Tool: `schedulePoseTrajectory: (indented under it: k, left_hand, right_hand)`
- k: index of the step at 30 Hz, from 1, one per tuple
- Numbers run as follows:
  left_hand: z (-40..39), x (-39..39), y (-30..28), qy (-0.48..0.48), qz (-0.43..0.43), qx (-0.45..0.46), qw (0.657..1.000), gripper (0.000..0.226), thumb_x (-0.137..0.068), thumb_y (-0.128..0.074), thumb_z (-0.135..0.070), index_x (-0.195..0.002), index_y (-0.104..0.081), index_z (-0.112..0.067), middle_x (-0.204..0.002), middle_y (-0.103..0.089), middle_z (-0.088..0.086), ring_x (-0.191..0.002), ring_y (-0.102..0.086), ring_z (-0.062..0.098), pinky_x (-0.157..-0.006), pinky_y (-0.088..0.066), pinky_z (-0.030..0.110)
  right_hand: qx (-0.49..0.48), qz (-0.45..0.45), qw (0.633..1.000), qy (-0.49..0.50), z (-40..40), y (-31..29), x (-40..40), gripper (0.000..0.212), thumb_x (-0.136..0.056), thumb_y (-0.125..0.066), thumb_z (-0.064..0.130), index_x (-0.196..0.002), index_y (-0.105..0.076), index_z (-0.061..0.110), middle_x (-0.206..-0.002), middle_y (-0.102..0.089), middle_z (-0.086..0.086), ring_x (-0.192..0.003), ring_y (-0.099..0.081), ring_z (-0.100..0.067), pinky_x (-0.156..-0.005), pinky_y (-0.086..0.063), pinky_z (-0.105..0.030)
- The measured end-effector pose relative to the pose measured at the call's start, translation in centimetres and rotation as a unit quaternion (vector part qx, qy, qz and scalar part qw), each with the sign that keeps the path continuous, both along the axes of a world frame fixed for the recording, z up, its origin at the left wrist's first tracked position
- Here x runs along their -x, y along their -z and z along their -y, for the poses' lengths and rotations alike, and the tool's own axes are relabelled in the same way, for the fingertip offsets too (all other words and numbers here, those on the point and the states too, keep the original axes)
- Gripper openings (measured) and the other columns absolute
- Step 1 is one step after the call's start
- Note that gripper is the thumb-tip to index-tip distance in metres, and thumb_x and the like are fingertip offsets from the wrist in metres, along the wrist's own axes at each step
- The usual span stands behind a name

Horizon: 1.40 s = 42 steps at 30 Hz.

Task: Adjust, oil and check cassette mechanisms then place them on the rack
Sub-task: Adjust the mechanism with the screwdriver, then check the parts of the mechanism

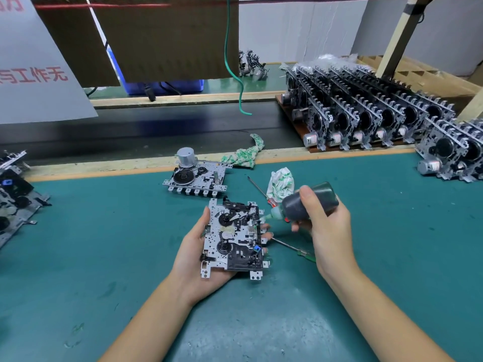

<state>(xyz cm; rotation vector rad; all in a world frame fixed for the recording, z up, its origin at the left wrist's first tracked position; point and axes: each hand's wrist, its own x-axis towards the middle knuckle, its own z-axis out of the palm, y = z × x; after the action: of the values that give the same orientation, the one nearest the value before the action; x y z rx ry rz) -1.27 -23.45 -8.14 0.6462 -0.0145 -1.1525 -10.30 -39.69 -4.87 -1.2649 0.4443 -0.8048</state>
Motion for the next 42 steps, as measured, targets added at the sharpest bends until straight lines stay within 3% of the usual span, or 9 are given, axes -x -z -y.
schedulePoseTrajectory:
  k: [3, 6, 12, 20, 25, 28, 32, 37, 42]
  left_hand:
    - [-0.1, 0.0, -0.2, -0.003, -0.006, 0.001, 1.0, 0.071, -0.088, -0.04, -0.055, -0.122, -0.06, 0.005, -0.132, -0.051, 0.031, -0.119, -0.054, 0.043, -0.097, -0.043, 0.057]
    - [-0.1, 0.1, -0.3, -0.005, -0.009, 0.003, 1.0, 0.072, -0.089, -0.039, -0.055, -0.122, -0.059, 0.006, -0.132, -0.051, 0.032, -0.118, -0.055, 0.042, -0.097, -0.043, 0.057]
    - [-0.1, 0.2, -0.4, -0.003, -0.009, 0.004, 1.0, 0.071, -0.088, -0.042, -0.054, -0.124, -0.058, 0.005, -0.133, -0.05, 0.032, -0.119, -0.054, 0.043, -0.094, -0.047, 0.056]
    - [-0.1, 0.2, -0.4, 0.006, 0.011, -0.006, 1.0, 0.073, -0.085, -0.043, -0.057, -0.123, -0.059, 0.004, -0.133, -0.05, 0.031, -0.119, -0.054, 0.043, -0.095, -0.047, 0.056]
    - [-0.3, 0.1, -0.5, 0.067, 0.048, -0.026, 0.996, 0.089, -0.082, -0.037, -0.073, -0.129, -0.056, 0.001, -0.137, -0.047, 0.029, -0.126, -0.047, 0.043, -0.106, -0.038, 0.052]
    - [-0.8, 0.0, -0.7, 0.124, 0.066, -0.031, 0.99, 0.093, -0.079, -0.037, -0.077, -0.131, -0.055, -0.001, -0.138, -0.047, 0.028, -0.127, -0.046, 0.044, -0.109, -0.033, 0.054]
    - [-0.8, 0.1, -1.5, 0.192, 0.128, -0.12, 0.966, 0.081, -0.071, -0.044, -0.077, -0.119, -0.068, -0.016, -0.127, -0.061, 0.015, -0.118, -0.058, 0.032, -0.102, -0.045, 0.043]
    - [0.4, -1.3, -3.5, 0.254, 0.213, -0.241, 0.912, 0.071, -0.065, -0.05, -0.074, -0.108, -0.061, -0.019, -0.088, -0.074, 0.006, -0.083, -0.071, 0.013, -0.079, -0.056, 0.029]
    - [-0.7, -2.5, -3.9, 0.145, 0.229, -0.275, 0.922, 0.079, -0.065, -0.047, -0.075, -0.078, -0.075, -0.002, -0.088, -0.073, 0.016, -0.076, -0.071, 0.023, -0.066, -0.058, 0.032]
  right_hand:
    - [-0.034, 0.02, 0.999, 0.028, 1.1, -0.6, 0.2, 0.041, -0.06, -0.072, 0.044, -0.086, -0.062, 0.013, -0.074, -0.07, 0.005, -0.067, -0.067, -0.008, -0.053, -0.053, -0.021]
    - [-0.037, -0.011, 0.998, 0.046, 2.8, -0.7, 0.4, 0.028, -0.074, -0.072, 0.03, -0.092, -0.059, 0.012, -0.086, -0.068, -0.003, -0.067, -0.067, -0.011, -0.062, -0.056, -0.024]
    - [0.093, -0.157, 0.981, 0.073, 5.3, 0.7, 0.5, 0.039, -0.077, -0.076, 0.014, -0.105, -0.052, 0.026, -0.09, -0.066, 0.005, -0.077, -0.06, -0.003, -0.069, -0.045, -0.015]
    - [0.163, -0.218, 0.956, 0.111, 4.6, 1.7, 0.4, 0.043, -0.081, -0.071, 0.009, -0.111, -0.043, 0.02, -0.113, -0.053, 0.001, -0.107, -0.052, -0.018, -0.089, -0.038, -0.026]
    - [0.482, -0.029, 0.822, 0.303, 2.5, -1.0, 2.7, 0.036, -0.078, -0.069, 0.01, -0.106, -0.047, 0.008, -0.101, -0.045, -0.001, -0.089, -0.047, -0.023, -0.08, -0.039, -0.033]
    - [0.594, -0.038, 0.788, 0.158, 0.6, -1.1, 4.2, 0.03, -0.078, -0.057, 0.007, -0.106, -0.05, 0.015, -0.096, -0.05, 0.001, -0.083, -0.049, -0.021, -0.077, -0.041, -0.034]
    - [0.678, -0.276, 0.67, -0.119, 0.1, -0.1, 5.4, 0.067, -0.072, -0.065, 0.018, -0.135, -0.044, 0.019, -0.126, -0.051, 0.001, -0.12, -0.041, -0.016, -0.108, -0.021, -0.026]
    - [0.711, -0.334, 0.588, -0.191, 1.0, -0.1, 5.2, 0.056, -0.078, -0.053, 0.06, -0.119, -0.052, 0.022, -0.119, -0.05, 0.009, -0.121, -0.04, -0.011, -0.113, -0.003, -0.025]
    - [0.695, -0.329, 0.621, -0.151, 0.9, 0.4, 5.7, 0.061, -0.071, -0.043, 0.076, -0.09, -0.058, 0.019, -0.093, -0.058, 0.007, -0.099, -0.053, -0.017, -0.099, -0.02, -0.023]
